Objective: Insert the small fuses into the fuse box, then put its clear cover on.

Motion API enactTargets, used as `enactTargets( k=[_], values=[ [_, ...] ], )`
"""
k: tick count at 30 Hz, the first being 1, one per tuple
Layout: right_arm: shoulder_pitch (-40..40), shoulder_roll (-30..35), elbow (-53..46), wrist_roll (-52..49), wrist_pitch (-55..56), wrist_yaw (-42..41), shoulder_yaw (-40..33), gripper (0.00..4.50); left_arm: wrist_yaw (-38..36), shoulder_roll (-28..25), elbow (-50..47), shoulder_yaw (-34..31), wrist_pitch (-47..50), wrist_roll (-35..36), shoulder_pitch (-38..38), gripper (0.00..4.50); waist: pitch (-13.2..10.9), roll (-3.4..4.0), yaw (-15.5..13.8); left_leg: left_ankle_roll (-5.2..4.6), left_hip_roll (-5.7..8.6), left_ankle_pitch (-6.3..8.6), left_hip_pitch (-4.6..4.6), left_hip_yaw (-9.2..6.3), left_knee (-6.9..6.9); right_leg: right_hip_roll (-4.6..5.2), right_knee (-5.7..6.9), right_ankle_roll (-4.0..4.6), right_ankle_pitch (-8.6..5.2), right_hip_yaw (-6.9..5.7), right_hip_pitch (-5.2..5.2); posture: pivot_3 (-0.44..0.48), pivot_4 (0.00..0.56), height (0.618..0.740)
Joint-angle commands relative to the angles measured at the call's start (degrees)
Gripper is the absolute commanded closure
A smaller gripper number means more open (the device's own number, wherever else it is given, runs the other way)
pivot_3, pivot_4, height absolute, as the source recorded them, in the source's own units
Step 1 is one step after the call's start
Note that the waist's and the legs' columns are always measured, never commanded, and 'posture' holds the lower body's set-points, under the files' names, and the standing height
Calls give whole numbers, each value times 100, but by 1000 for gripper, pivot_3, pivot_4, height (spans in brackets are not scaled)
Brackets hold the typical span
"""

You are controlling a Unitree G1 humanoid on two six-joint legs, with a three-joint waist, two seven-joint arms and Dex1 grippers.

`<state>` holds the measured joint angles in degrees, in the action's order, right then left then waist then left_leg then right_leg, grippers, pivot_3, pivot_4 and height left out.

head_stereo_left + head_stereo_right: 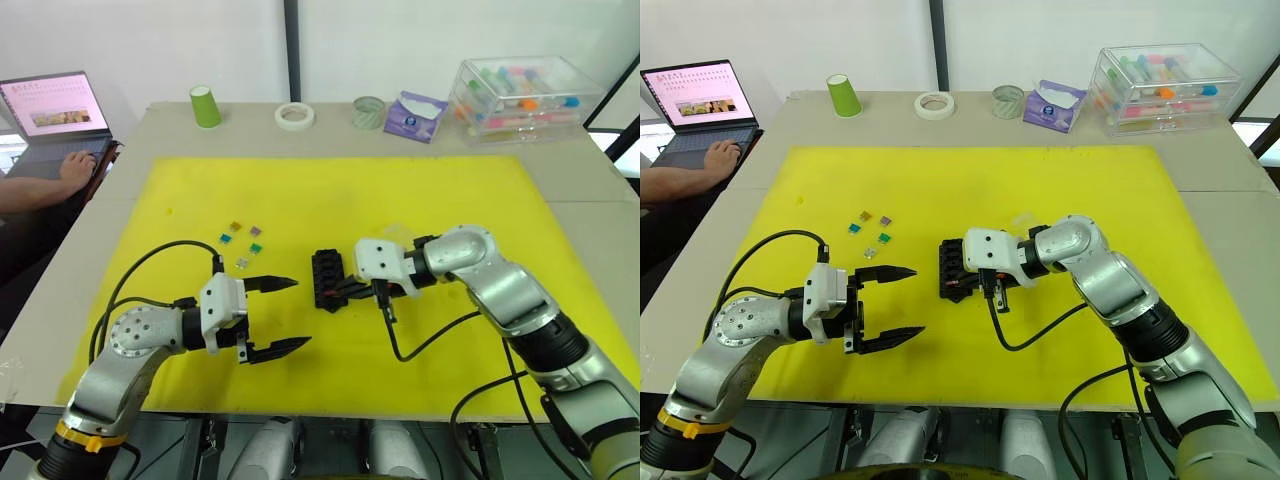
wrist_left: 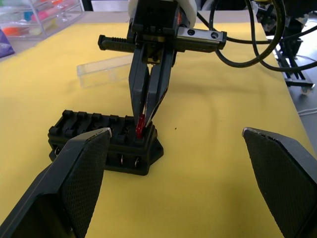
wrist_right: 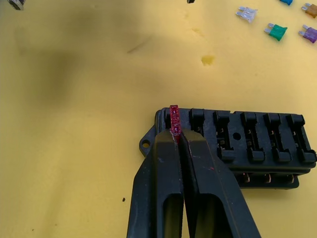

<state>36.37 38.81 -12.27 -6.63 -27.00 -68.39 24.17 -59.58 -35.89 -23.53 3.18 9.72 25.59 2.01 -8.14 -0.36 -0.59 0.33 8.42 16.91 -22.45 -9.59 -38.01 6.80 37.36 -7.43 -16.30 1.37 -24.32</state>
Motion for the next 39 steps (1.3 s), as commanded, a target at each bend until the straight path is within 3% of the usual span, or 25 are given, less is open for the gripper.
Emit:
enactTargets(
  k=[1, 6, 9, 14, 32, 36, 39],
  values=[
    [-59, -4, -101, 135, -74, 69, 82, 4500, 11, -32, -93, -32, -57, 9, 13, 28, 0, 0, -1, 0, 0, 0, 0, 0, 0, 0, 0, 0, 0, 0, 0, 0, 150, 740],
    [-89, -12, -82, 175, -11, 93, 88, 4500, 71, -25, 0, -33, -127, -136, 59, 28, 0, 0, -1, 0, 0, 0, 0, 0, 0, 0, 0, 0, 0, 0, 1, 0, 150, 740],
    [-99, -32, -85, 138, -12, 102, 54, 3768, 65, -19, 16, -32, -133, -161, 75, 0, 0, 0, -4, 0, 0, 0, 1, 0, 0, 0, 0, 0, 0, 0, 1, 0, 150, 740],
    [-92, -50, -97, 101, -6, 110, 12, 2107, 66, -27, 28, -13, -146, -190, 82, 0, 0, 0, -11, 0, 0, 0, 1, 0, 0, 0, 0, 0, 0, 0, 1, 0, 150, 740],
    [36, -95, -535, -593, -306, 130, -651, 2107, 131, 43, 65, -24, -57, -135, 233, 0, -1, 1, -7, 0, 0, 0, 1, 0, 0, 1, 0, 0, 0, 0, 1, 0, 150, 740],
    [-38, -147, -530, -655, -313, 215, -708, 2957, 196, 99, 108, -10, -60, -153, 304, 0, -1, 1, -6, 0, 0, 0, 1, 0, 0, 0, 0, 0, 0, 0, 1, 0, 150, 740],
    [-70, -155, -471, -632, -238, 252, -673, 4002, 224, 140, 158, -17, -49, -146, 360, 0, -1, 1, -6, 0, 0, 0, 1, 0, 0, 1, 0, 0, 0, 0, 1, 0, 150, 740]
  ],
)
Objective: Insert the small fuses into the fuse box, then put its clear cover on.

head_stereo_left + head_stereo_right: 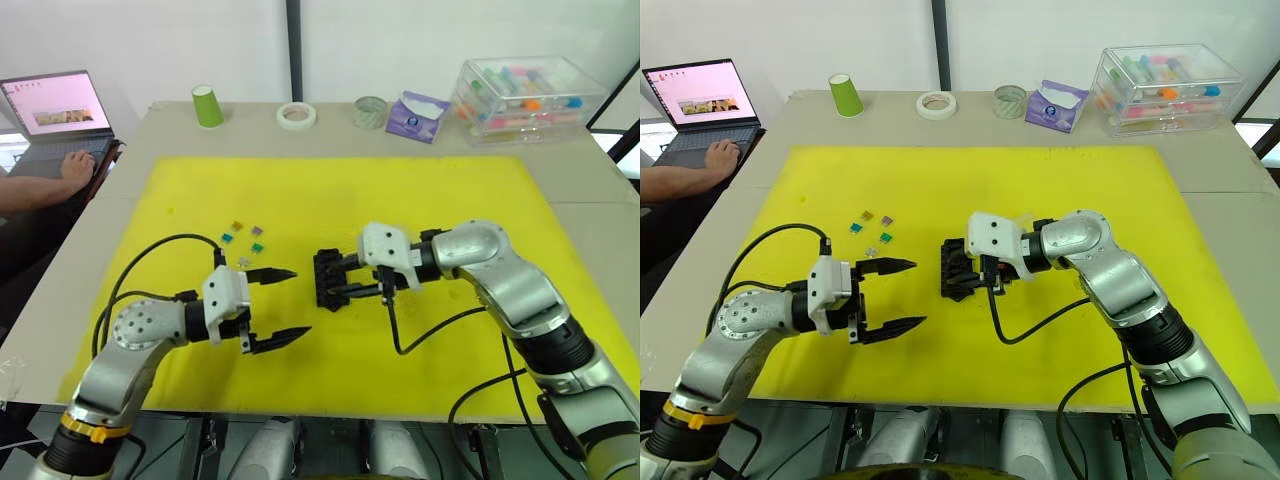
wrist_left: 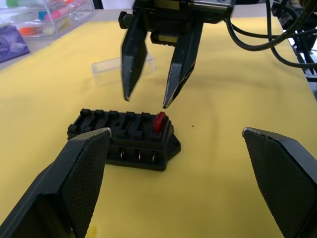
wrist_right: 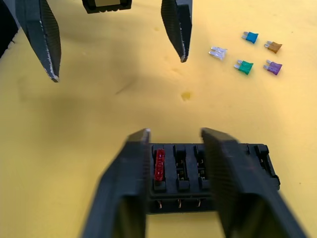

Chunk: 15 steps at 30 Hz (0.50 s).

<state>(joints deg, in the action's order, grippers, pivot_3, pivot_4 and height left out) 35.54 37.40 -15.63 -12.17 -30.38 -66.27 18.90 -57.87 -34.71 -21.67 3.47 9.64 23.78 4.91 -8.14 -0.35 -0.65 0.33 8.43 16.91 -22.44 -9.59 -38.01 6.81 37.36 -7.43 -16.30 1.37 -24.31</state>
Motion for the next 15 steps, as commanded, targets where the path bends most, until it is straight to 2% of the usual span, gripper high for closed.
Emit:
enactTargets(
  k=[1, 11, 15],
  values=[
    [3, -17, -98, -51, 158, 50, -126, 4348, 52, 27, -10, -45, -43, 39, 94, 0, 0, 0, 0, 0, 0, 0, 0, 0, 0, 0, 0, 0, 0, 0, 0, 0, 150, 740],
    [-91, -5, -101, -39, 174, 70, -43, 4429, 59, 148, 106, 180, -66, -85, 283, 0, 0, 0, 1, 0, 0, 0, 0, 0, -1, 0, 0, 0, 0, 0, 0, 0, 150, 740],
    [-129, 32, -87, -11, 207, 44, -15, 4429, 176, 444, 340, 592, -238, -443, 558, 0, 0, -1, -8, 0, 0, 0, 0, 0, -2, 0, 0, 0, 0, -2, 2, 0, 150, 740]
  ],
)
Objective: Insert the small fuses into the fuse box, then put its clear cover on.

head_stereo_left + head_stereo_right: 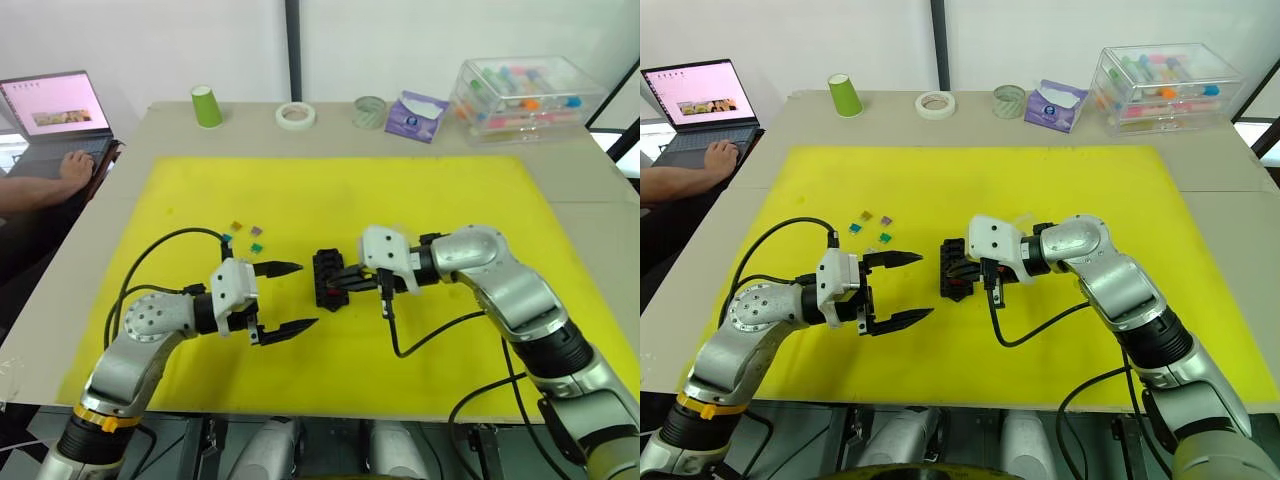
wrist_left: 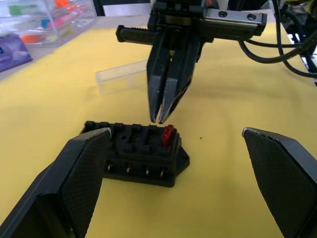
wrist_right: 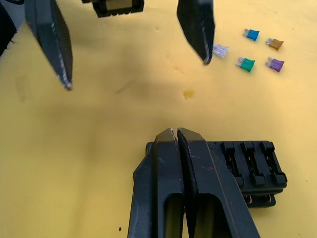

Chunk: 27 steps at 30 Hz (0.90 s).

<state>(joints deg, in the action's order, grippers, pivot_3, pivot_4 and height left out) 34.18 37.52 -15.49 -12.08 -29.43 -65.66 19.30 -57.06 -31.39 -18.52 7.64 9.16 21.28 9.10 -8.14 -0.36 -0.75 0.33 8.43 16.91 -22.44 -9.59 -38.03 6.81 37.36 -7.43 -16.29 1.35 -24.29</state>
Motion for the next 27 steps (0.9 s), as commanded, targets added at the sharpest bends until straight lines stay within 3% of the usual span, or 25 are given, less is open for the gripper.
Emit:
enactTargets(
  k=[1, 14, 27],
  values=[
    [8, 15, -102, -15, 111, -8, -48, 4429, 99, 142, 80, 204, -231, -244, 133, 0, 0, -1, 7, 0, 0, 0, 0, 0, -1, 0, 0, 0, 0, 0, 2, 0, 150, 740],
    [-56, -11, 15, 190, 302, 4, 87, 4429, 31, 226, 687, 243, -652, -449, 164, 0, 0, -1, 9, 0, 0, 0, 0, 0, -2, 0, 1, 0, 0, 1, -1, 0, 150, 740],
    [-57, -2, 347, 505, 601, -7, 324, 4429, 46, 262, 664, 280, -589, -457, 242, 0, 1, -1, 11, 0, 0, 0, 0, 0, -1, 0, 1, 0, 0, 1, -1, 0, 150, 740]
  ],
)
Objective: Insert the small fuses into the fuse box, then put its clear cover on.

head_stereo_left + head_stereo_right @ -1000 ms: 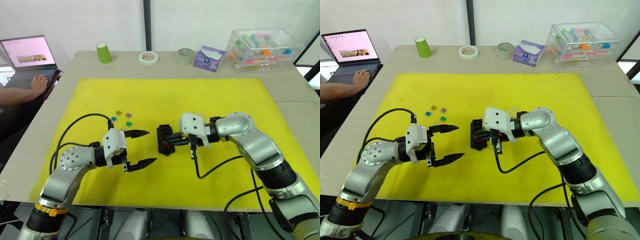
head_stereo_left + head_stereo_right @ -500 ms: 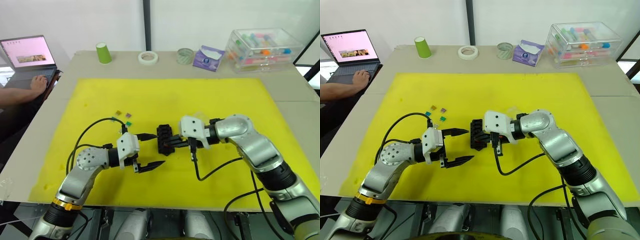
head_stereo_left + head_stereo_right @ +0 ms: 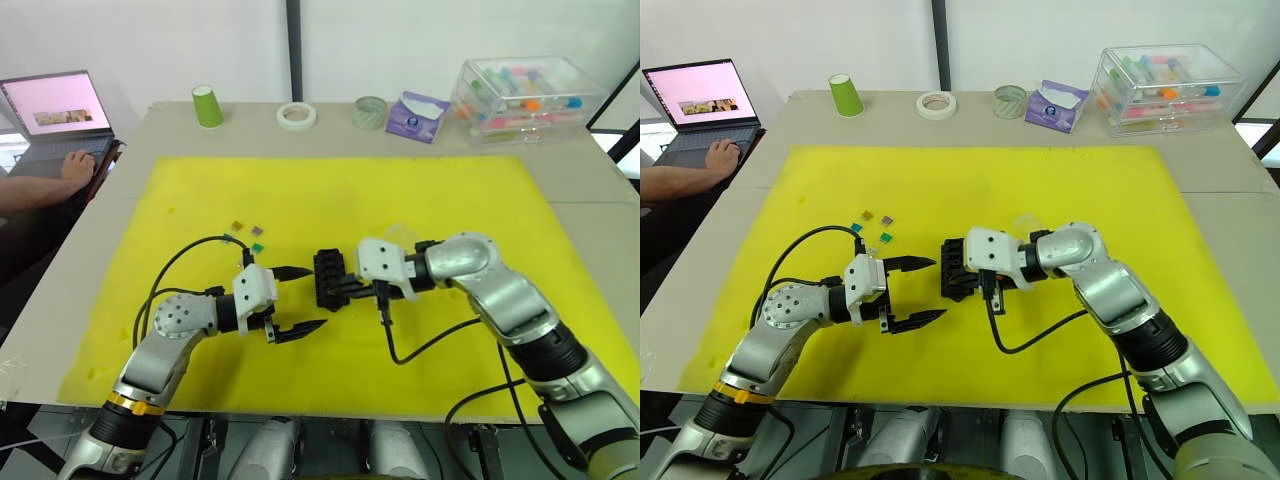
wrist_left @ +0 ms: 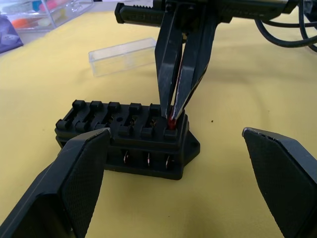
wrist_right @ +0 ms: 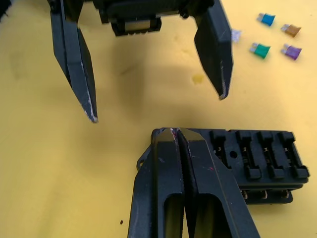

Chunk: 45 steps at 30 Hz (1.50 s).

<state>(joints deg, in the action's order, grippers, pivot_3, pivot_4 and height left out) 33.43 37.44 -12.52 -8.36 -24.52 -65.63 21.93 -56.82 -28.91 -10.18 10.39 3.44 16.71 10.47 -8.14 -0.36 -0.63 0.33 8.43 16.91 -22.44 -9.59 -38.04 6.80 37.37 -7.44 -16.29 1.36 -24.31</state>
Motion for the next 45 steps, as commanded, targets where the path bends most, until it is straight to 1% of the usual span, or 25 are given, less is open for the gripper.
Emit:
enactTargets(
  k=[1, 6, 14, 21, 26, 30, 36, 38, 40, 41, 43, 45],
  values=[
    [20, 12, 82, 170, 153, -15, 81, 4429, 28, 19, -174, 4, -7, -1, 118, 0, 0, 0, -1, 0, 0, 0, 0, 0, 0, 0, 0, 0, 0, 0, 0, 0, 150, 740],
    [36, 29, 182, 303, 272, -22, 150, 4429, 42, 29, -183, 4, 8, -2, 142, 0, 1, -1, 2, 0, 0, 0, 0, 0, -2, 0, 1, 0, 0, 0, 1, 0, 150, 740],
    [26, 216, 414, 788, 586, -109, 441, 4429, 30, 28, -127, 8, -31, -19, 136, 0, 3, -3, -4, 0, 0, 0, 1, 0, -3, -1, 3, 0, 0, 0, 2, 0, 150, 740],
    [-13, 202, 421, 808, 612, -144, 420, 4429, 30, 38, -101, 4, -17, -13, 141, 0, 4, -4, -7, 0, 0, 0, 6, -1, -4, 0, 3, 0, 0, -1, 9, 0, 150, 740],
    [-28, 89, 336, 563, 616, -95, 197, 4429, 37, 21, -136, -44, -22, 15, 107, 0, 4, -4, -8, 0, 0, 0, 5, -1, -5, 0, 3, 0, 0, -1, 9, 0, 150, 740],
    [-49, -52, 10, -83, 230, -84, -288, 4429, 4, -94, -389, -240, 193, 284, 18, 0, 3, -4, -3, 0, 0, 0, 5, -1, -5, 0, 4, 0, 0, -1, 8, 0, 150, 740],
    [50, 34, -328, -554, -98, -36, -831, 4429, -116, -368, -540, -681, 496, 764, 35, 0, 2, -2, 0, 0, 0, 0, 4, -1, -2, -1, 5, 0, 0, 0, 3, 0, 150, 740],
    [64, 195, -558, -999, -376, 13, -1475, 4429, -312, -759, -601, -1247, 783, 1244, 61, 0, 0, -2, 1, 0, 0, 0, 3, -1, -2, 0, 4, 0, 0, 0, 3, 0, 150, 740],
    [7, 350, -671, -1187, -473, 85, -1864, 4429, -513, -1100, -570, -1609, 977, 1524, 34, 0, -2, 1, -1, 0, -1, 0, -2, -2, -2, 0, 5, 0, 0, 1, -3, 0, 150, 740],
    [-44, 418, -621, -1160, -423, 203, -2036, 4240, -648, -1300, -463, -1743, 1028, 1563, 29, 0, -2, 0, -1, 0, 0, 0, -2, -2, -1, -1, 6, 0, 0, 1, -4, 0, 150, 740],
    [-201, 645, -422, -1005, -185, 360, -2338, 3755, -686, -1610, -104, -2081, 1186, 1622, 101, 0, -1, 1, -9, 0, 0, 0, -1, -1, -1, -1, 2, 0, 0, 0, -2, 0, 150, 740],
    [-442, 881, -248, -958, -32, 397, -2645, 3091, -660, -1831, 257, -2399, 1252, 1632, 167, 0, -1, 1, -20, 0, 0, 0, 0, -2, -1, -1, 3, 0, 0, -1, 0, 0, 150, 740]
  ],
)
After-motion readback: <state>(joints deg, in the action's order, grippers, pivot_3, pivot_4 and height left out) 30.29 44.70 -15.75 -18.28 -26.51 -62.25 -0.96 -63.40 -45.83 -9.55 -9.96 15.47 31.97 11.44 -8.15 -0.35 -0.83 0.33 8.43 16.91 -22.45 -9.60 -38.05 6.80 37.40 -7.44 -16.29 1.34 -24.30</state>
